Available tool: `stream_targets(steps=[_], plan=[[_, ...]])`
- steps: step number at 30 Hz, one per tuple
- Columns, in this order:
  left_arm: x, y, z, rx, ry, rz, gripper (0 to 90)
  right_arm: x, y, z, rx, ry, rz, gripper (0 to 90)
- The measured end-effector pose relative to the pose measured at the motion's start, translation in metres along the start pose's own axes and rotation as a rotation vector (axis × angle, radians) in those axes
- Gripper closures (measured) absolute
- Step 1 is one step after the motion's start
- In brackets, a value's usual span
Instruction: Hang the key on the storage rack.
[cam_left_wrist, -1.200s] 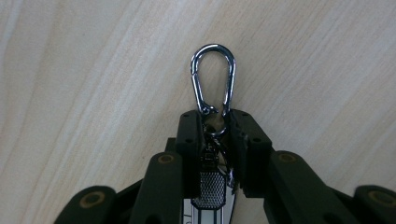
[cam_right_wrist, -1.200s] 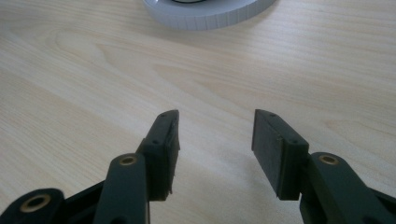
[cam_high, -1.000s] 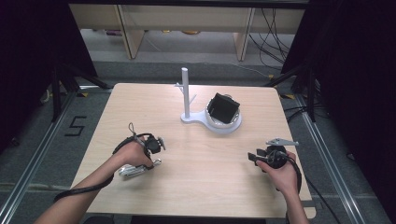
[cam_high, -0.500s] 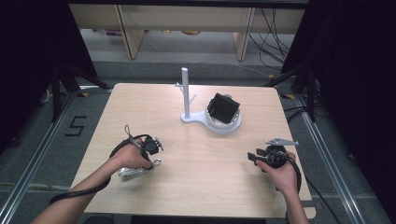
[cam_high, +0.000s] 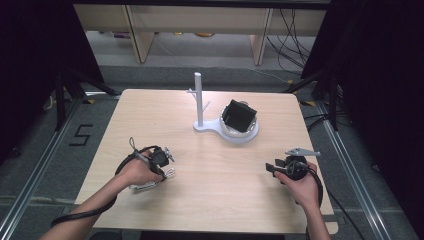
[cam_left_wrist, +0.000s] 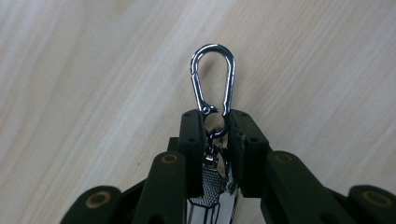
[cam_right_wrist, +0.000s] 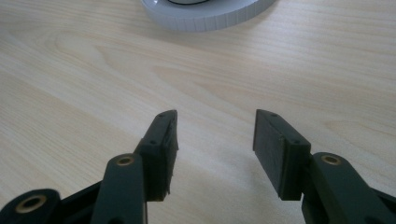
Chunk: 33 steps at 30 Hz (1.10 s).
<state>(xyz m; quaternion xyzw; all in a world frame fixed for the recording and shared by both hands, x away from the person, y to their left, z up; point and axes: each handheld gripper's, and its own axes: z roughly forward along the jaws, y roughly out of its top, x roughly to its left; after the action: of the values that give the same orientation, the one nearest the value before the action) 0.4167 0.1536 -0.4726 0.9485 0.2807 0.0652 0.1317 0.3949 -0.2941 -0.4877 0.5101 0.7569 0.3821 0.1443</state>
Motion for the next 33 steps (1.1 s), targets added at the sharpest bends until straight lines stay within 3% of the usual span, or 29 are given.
stream_targets(steps=[3, 4, 5, 6, 7, 8, 9, 12, 15, 17, 18, 19, 20, 23, 27, 33], plan=[[0.002, -0.002, -0.006, -0.06, 0.018, 0.004, 75.7, 0.002, -0.001, 0.001, -0.005, 0.005, 0.017, 50.7], [0.002, -0.004, -0.009, -0.086, 0.019, -0.014, 75.7, -0.001, 0.0, 0.001, -0.018, 0.002, -0.015, 50.7], [0.003, -0.004, -0.011, -0.101, 0.025, -0.009, 75.7, 0.0, 0.0, 0.001, -0.018, 0.003, -0.014, 50.7], [0.003, -0.005, -0.013, -0.125, 0.023, -0.027, 75.8, 0.002, -0.001, 0.001, -0.015, 0.019, 0.03, 50.6], [0.003, -0.007, -0.015, -0.15, 0.027, -0.044, 75.8, 0.003, -0.001, 0.001, -0.013, 0.017, 0.032, 50.7], [0.003, -0.008, -0.016, -0.19, 0.039, -0.076, 75.8, 0.002, -0.001, 0.0, 0.0, 0.002, 0.029, 50.6], [0.002, -0.01, -0.018, -0.216, 0.042, -0.103, 75.8, -0.001, 0.0, -0.001, -0.01, -0.015, -0.011, 50.6], [0.003, -0.015, -0.023, -0.317, 0.057, -0.127, 75.8, -0.001, -0.001, 0.0, -0.022, -0.002, -0.006, 50.6], [0.001, -0.018, -0.025, -0.411, 0.071, -0.125, 75.8, 0.0, -0.001, 0.001, -0.024, 0.016, 0.003, 50.3], [0.001, -0.02, -0.026, -0.448, 0.085, -0.14, 75.8, 0.003, -0.001, 0.0, -0.006, -0.004, 0.025, 50.0], [0.0, -0.02, -0.027, -0.462, 0.094, -0.139, 75.8, 0.001, -0.001, 0.0, -0.015, -0.006, -0.008, 49.9], [0.0, -0.021, -0.028, -0.474, 0.095, -0.137, 75.9, 0.001, -0.001, 0.0, -0.014, -0.008, -0.01, 49.9], [0.0, -0.021, -0.029, -0.486, 0.099, -0.129, 75.9, 0.004, -0.002, 0.0, 0.0, 0.002, 0.033, 49.9], [0.001, -0.022, -0.032, -0.516, 0.114, -0.127, 75.8, 0.004, -0.002, 0.001, -0.017, -0.007, 0.03, 49.9], [0.0, -0.02, -0.032, -0.608, 0.099, -0.203, 75.8, 0.003, -0.002, 0.0, -0.015, -0.007, 0.027, 49.9], [0.0, -0.016, -0.034, -0.685, 0.14, -0.208, 75.8, 0.002, -0.003, 0.0, -0.018, -0.005, 0.013, 49.9]])
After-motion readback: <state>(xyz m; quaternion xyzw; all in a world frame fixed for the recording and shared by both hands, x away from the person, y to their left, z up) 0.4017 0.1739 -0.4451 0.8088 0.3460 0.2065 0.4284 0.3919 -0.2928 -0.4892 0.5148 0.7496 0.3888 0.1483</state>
